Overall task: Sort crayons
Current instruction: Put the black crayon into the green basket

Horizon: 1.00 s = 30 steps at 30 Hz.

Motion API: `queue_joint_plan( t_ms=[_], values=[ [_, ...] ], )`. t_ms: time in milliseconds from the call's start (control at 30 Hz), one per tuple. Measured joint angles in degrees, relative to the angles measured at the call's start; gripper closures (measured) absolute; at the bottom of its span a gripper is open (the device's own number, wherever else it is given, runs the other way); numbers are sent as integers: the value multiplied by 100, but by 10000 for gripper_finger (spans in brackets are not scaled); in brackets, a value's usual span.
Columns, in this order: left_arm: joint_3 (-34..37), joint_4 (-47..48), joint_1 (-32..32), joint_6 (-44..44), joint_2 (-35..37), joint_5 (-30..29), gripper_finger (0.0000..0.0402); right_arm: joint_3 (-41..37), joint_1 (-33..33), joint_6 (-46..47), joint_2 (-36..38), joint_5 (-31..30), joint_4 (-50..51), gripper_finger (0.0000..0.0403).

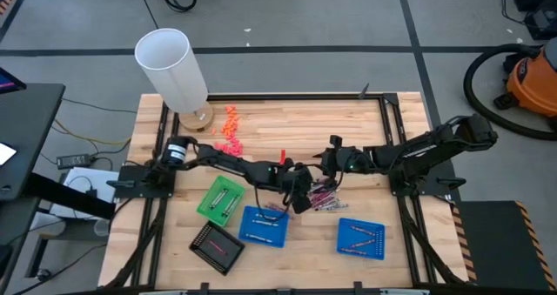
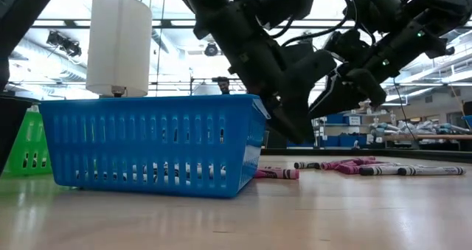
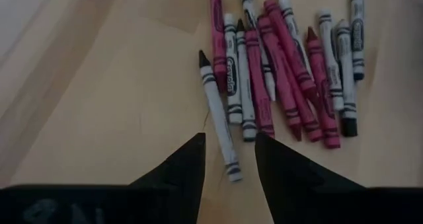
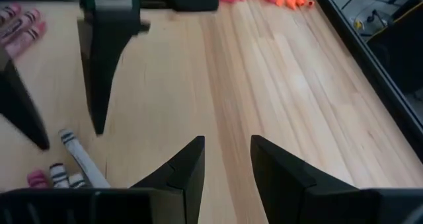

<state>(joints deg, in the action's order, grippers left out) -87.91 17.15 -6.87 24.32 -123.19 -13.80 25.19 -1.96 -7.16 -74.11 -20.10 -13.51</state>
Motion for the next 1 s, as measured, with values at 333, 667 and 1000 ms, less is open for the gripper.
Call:
queue_joint_plan(
  t_ms=[333,667,1000],
  values=[
    [7,-76,-237,-30,-244,-481,260,2,2,27,-61,24,-83,271],
    [5,-159,-289,-138,-426,-687,260,2,2,79,-61,24,-20,271],
    [5,33,-115,-33,-413,-633,359,4,0,70,-61,24,48,271]
  ],
)
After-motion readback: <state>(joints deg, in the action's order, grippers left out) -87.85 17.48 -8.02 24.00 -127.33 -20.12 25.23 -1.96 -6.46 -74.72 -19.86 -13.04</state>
